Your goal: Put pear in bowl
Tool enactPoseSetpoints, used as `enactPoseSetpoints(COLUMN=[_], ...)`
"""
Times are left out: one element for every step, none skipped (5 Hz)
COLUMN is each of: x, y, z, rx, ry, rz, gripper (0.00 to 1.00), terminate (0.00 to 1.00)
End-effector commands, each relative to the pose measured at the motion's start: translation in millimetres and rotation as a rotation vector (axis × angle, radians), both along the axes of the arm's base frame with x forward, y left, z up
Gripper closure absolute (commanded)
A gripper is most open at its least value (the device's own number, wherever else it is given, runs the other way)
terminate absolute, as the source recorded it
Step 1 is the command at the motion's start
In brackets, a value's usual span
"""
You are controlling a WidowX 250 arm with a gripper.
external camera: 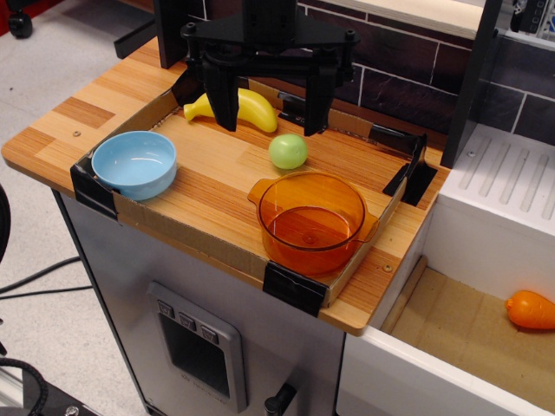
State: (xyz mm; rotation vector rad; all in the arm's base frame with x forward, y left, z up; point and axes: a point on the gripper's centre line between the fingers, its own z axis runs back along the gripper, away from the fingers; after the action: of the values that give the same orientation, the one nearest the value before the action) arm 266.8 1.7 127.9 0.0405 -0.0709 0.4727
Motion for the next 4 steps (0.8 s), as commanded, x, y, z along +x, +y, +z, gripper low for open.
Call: enactPoseSetpoints(x=[0.0,14.5,27.8,41.9], y=[0.0,6.9,15.9,29.2], z=[0.0,9.0,20.9,27.5], rx=[0.000,-0.056,-0.080,-0.114], ry=[0.000,-0.013,-0.072,-0.153], rz=[0.000,0.198,0.342,0.532], gripper=[0.00,0.00,0.00,0.00], terminate=[0.00,0.00,0.00,0.00])
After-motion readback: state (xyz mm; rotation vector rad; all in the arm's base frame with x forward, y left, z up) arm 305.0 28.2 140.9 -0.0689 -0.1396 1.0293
